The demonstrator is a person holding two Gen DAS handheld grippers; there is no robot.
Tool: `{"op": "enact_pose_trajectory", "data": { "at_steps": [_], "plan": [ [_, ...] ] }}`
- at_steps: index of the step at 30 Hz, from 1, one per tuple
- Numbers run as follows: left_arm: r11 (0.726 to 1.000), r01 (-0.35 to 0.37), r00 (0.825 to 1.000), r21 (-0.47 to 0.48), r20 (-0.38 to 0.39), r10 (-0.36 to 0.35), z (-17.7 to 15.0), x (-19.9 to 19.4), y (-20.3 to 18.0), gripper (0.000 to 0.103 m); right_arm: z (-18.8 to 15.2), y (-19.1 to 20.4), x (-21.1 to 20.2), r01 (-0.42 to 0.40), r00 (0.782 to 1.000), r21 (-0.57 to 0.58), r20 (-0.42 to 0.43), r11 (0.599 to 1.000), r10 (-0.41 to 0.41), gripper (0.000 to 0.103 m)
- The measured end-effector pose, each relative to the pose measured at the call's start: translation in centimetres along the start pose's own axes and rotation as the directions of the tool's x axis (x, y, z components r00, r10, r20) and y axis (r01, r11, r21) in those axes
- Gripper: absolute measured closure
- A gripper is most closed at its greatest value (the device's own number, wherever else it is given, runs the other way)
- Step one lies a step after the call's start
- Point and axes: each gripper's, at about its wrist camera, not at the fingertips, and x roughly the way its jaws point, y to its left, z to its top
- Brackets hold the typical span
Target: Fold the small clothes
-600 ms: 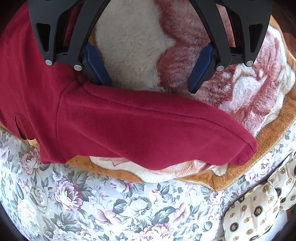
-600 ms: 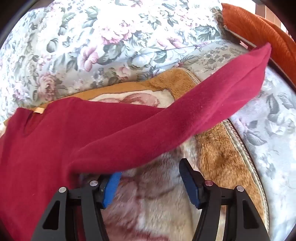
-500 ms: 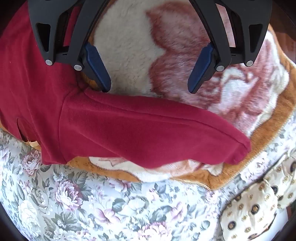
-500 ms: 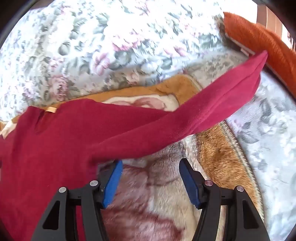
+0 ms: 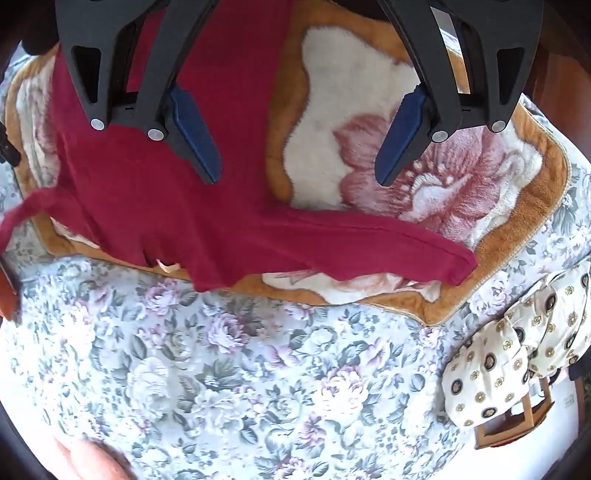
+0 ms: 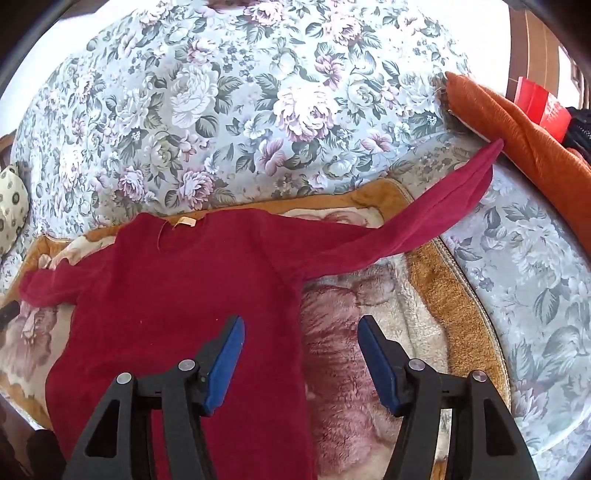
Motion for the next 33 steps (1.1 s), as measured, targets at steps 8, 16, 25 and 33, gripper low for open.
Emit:
{"op": "enact_pose_trajectory", "data": {
  "at_steps": [8,16,25,33],
  "plan": [
    [0.997,0.058,0.998,0.058,0.003,-0.059,-1.9,-3.4,-4.1,0.018,-1.8,1.6,-1.9,-0.046,0.999,0.011,0.016,0.999,0.046,0.041],
    [0.994,0.075,0.997,0.079,0.002,-0.075,-2.4,-3.9,-6.6,0.018,-2.7,2.0,-2.5,-0.063,0.998,-0.003,0.022,0.998,0.063,0.041],
    [0.993,0.077,0.997,0.095,-0.016,-0.076,-3.2,-2.9,-8.0,0.018,-3.0,2.2,-2.2,-0.069,0.998,-0.001,0.011,0.998,0.069,0.041],
    [0.994,0.072,0.997,0.081,-0.023,-0.071,-3.2,-2.2,-7.9,0.018,-3.2,2.6,-1.4,-0.070,0.998,-0.009,-0.001,0.998,0.070,0.041]
  ]
}}
